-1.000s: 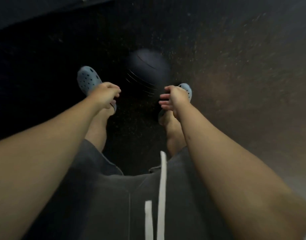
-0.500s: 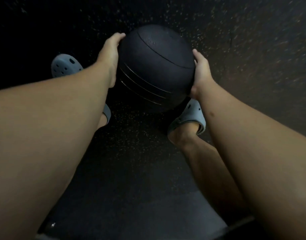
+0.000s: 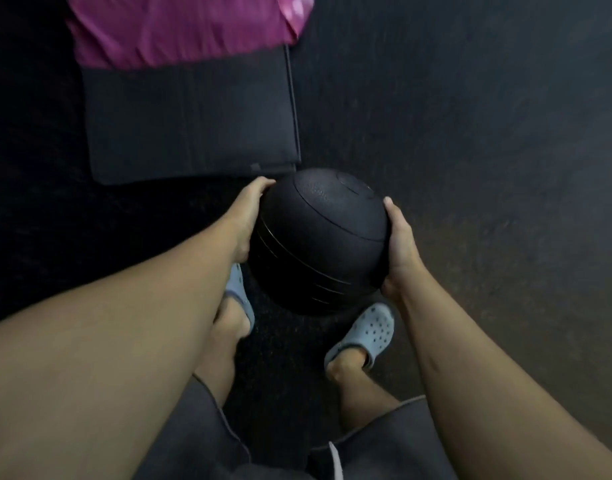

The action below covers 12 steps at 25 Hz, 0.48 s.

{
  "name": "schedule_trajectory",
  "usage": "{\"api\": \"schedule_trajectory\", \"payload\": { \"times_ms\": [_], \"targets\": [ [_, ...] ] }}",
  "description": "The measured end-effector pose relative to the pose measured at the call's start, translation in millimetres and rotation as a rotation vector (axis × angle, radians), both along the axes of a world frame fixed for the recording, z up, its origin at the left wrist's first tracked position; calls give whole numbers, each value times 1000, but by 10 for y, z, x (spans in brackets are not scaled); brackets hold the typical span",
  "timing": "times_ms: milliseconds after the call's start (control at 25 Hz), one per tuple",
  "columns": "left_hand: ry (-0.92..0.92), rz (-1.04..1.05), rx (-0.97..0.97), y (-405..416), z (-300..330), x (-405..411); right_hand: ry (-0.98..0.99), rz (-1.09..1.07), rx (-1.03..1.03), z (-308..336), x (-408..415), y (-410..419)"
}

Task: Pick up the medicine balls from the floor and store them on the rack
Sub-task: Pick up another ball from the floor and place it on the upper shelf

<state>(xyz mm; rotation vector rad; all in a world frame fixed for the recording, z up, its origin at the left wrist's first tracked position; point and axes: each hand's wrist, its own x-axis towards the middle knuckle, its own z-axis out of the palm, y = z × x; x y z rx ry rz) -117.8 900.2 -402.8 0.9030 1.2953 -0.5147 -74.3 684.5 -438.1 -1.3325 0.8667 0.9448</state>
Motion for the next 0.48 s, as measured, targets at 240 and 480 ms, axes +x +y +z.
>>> {"api": "schedule_trajectory", "payload": {
  "times_ms": [240, 480],
  "targets": [
    [-474, 188, 178, 1075, 2956, 484, -420, 191, 265, 2772, 1028, 1298],
    [-902, 475, 545, 2105, 5588, -306, -796, 431, 566, 5441, 968, 2895]
  ]
}}
